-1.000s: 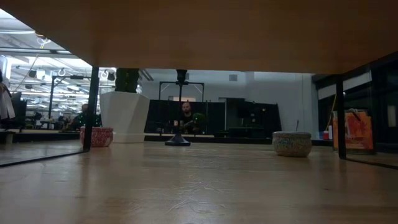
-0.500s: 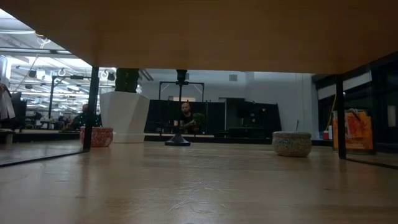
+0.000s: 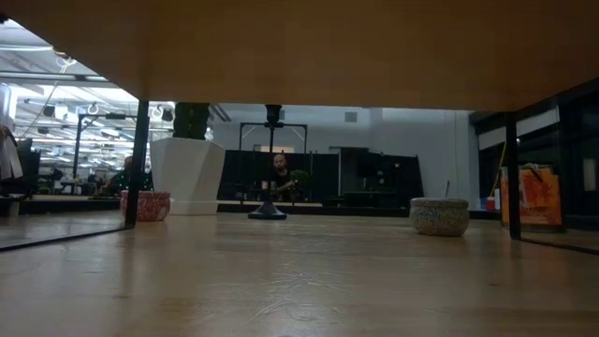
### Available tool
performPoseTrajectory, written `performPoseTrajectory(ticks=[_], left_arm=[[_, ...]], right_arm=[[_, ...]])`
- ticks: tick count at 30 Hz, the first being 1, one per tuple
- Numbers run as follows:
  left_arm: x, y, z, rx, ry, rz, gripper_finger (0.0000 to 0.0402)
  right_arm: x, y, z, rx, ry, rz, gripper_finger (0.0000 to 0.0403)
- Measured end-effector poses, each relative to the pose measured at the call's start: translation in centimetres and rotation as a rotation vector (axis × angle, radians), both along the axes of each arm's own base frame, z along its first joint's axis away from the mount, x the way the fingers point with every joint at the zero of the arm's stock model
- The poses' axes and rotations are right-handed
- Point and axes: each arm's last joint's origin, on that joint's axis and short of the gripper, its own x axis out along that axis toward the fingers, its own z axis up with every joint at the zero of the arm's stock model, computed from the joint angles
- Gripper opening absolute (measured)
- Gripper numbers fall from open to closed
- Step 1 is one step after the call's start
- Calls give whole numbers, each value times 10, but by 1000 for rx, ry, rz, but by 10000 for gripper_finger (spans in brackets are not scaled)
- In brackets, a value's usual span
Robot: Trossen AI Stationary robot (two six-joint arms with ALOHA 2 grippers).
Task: Pick & Place candle stick holders
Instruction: Adjust the shelf to the center of the table
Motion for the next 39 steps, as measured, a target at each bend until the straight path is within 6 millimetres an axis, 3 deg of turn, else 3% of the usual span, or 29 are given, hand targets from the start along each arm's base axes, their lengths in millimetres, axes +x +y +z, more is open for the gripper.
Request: performPoseTrajectory(ticks=[7,22,31,39], left_arm=[[2,-17,-5,-74,14,-40,2],[8,-35,-27,-56,110,13,2],[9,-35,-28,-52,120,17,2],[6,-31,-41,-40,245,81,2]], right_arm=[[3,22,0,26,5,77,80],[19,51,-26,-133,144,-130,80],[29,55,-43,-235,223,-243,80],[30,56,-45,-244,232,-251,80]])
